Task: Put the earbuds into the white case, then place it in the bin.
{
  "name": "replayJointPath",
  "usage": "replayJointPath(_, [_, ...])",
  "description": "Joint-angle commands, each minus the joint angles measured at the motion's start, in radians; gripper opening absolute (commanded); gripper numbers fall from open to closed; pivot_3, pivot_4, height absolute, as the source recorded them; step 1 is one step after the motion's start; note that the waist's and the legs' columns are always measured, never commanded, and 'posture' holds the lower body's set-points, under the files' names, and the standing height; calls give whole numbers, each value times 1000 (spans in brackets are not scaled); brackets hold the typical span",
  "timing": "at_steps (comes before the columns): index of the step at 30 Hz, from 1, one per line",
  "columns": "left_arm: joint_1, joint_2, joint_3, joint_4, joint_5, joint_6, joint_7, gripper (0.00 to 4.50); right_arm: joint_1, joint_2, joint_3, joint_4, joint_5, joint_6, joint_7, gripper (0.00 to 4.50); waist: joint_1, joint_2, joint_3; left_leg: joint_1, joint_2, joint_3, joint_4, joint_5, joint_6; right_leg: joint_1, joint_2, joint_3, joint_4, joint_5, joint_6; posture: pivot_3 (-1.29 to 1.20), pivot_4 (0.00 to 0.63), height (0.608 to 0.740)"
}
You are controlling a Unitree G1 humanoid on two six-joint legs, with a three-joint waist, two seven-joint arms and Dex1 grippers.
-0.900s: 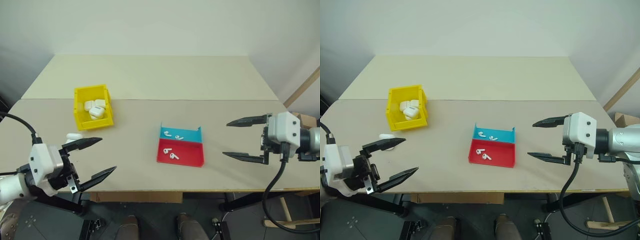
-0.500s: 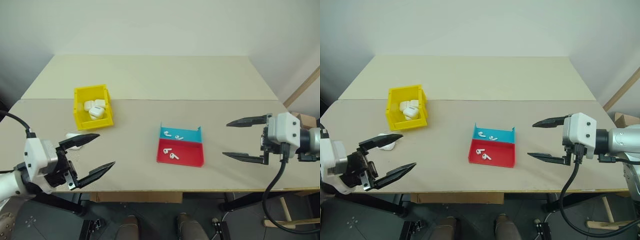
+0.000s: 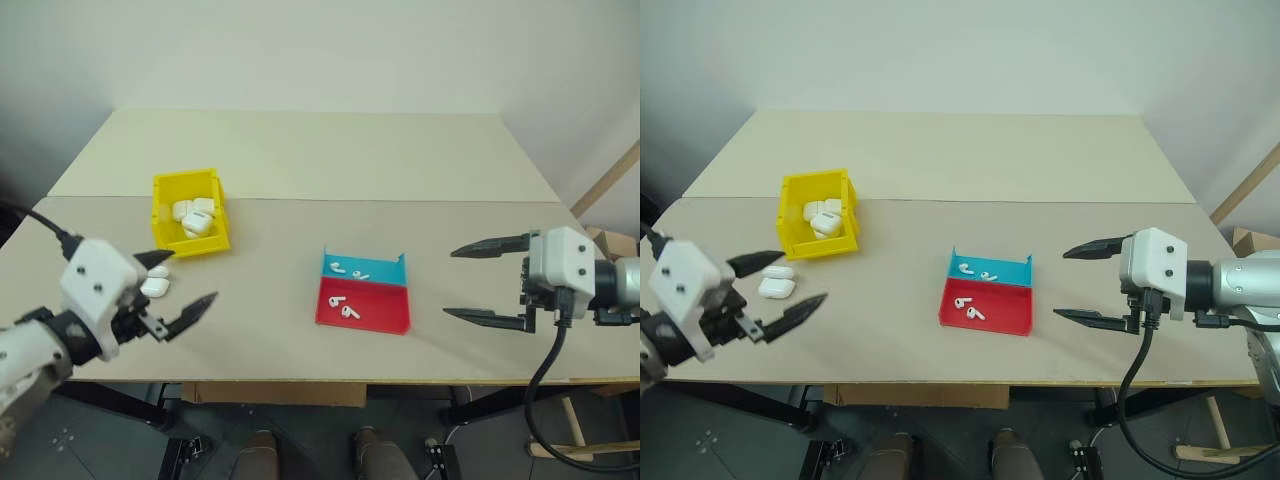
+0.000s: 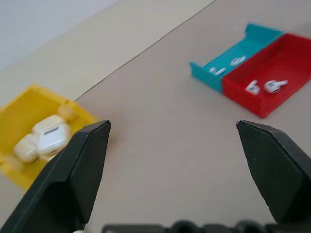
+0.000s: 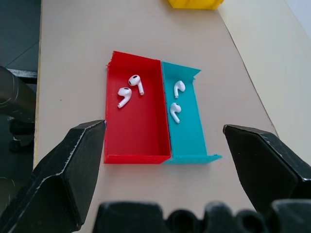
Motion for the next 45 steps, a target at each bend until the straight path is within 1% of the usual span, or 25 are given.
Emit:
replayJointPath(1, [-172, 59, -2, 50, -132, 345, 187, 4500, 9, 4, -29, -33, 8, 1, -20, 4479, -5, 0, 0, 0, 0, 1, 0, 0, 0, 0, 0, 0, 0, 0, 0, 0, 150, 740])
replayJointPath(3, [-402, -42, -22, 102, -122, 595, 320, 4500, 15, 13, -18, -36, 1, -7, -30, 4479, -5, 0, 0, 0, 0, 0, 0, 0, 0, 0, 0, 0, 0, 0, 0, 0, 150, 740])
replayJointPath(4, [-469, -39, -38, 131, -138, 665, 335, 4500, 16, 15, -15, -38, -1, -8, -33, 4479, -5, 0, 0, -1, 0, 0, 0, 0, 0, -1, 0, 0, 0, 0, 0, 0, 150, 740])
replayJointPath(5, [-504, -19, -50, 170, -181, 700, 354, 4500, 18, 17, -12, -41, -2, -8, -37, 4479, -6, -2, 0, -1, -1, 0, 0, 0, 0, 0, 0, 0, 1, 1, -1, 0, 150, 740])
replayJointPath(7, [-533, 42, -86, 256, -285, 709, 425, 4500, 16, 21, -8, -41, -3, -8, -43, 4479, -14, -2, 0, -1, -1, -1, 0, 0, 0, -1, 0, 0, 2, 3, -5, 0, 150, 740])
replayJointPath(9, [-555, 135, -146, 363, -404, 709, 503, 4500, 14, 24, -1, -43, -6, -6, -52, 4479, -16, -2, 0, -2, -1, -1, -1, 0, 0, -3, 0, 1, 2, 3, -5, 0, 150, 740])
replayJointPath(12, [-613, 262, -261, 538, -554, 709, 623, 4500, 14, 26, 13, -42, -15, 1, -62, 4479, -12, -2, 0, -1, -1, -1, -1, 0, 0, -4, 0, 0, 4, 2, -5, 0, 150, 740])
replayJointPath(15, [-680, 358, -382, 652, -632, 709, 677, 4500, 18, 29, 23, -46, -19, 7, -68, 4479, -9, -3, 0, -1, -1, -1, -1, 0, 0, -3, -1, 0, 4, 2, -5, 0, 150, 740])
replayJointPath(18, [-740, 393, -474, 720, -659, 709, 709, 4500, 22, 28, 29, -54, -19, 16, -74, 4479, -7, -3, 0, -1, -1, 0, -1, 0, 0, -3, -1, 0, 3, 2, -5, 0, 150, 740])
replayJointPath(21, [-795, 374, -548, 794, -638, 709, 735, 4500, 25, 28, 33, -62, -19, 26, -80, 4479, -5, -3, 0, -2, -1, 0, -2, 0, 0, -3, -1, 0, 3, 2, -5, 0, 150, 740])
replayJointPath(24, [-863, 323, -628, 899, -597, 709, 743, 4500, 33, 29, 34, -71, -23, 36, -91, 4479, -5, -3, 0, -2, -2, 0, -1, 0, 0, -4, -1, 0, 3, 2, -5, 0, 150, 740])
replayJointPath(26, [-907, 281, -676, 962, -536, 709, 738, 4500, 37, 26, 30, -76, -23, 46, -96, 4479, -3, -3, 0, -2, -2, 0, -1, 0, -1, -3, -1, 0, 4, 2, -5, 0, 150, 740])
replayJointPath(29, [-951, 232, -729, 1010, -432, 709, 714, 4500, 45, 23, 23, -79, -21, 50, -97, 4479, -3, -3, 0, -2, -2, -1, -1, 0, -1, -3, -1, 0, 4, 2, -5, 0, 150, 740])
replayJointPath(32, [-996, 199, -784, 1039, -341, 709, 650, 4500, 47, 17, 18, -87, -17, 64, -98, 4479, -2, -3, 0, -3, -3, -1, -1, 0, -1, -4, -1, 0, 3, 2, -5, 0, 150, 740])
replayJointPath(39, [-1061, 138, -864, 1094, -143, 709, 486, 4500, 58, 17, 8, -102, -18, 80, -101, 4479, -3, -4, 0, -3, -3, -1, -1, 0, -1, -4, -1, 0, 4, 2, -5, 0, 150, 740])
replayJointPath(45, [-1073, 91, -888, 1129, 3, 707, 358, 4500, 78, 19, -11, -120, -13, 92, -112, 4479, -4, -4, 0, -4, -3, -1, -1, 0, -1, -4, -1, 0, 3, 2, -5, 0, 150, 740])
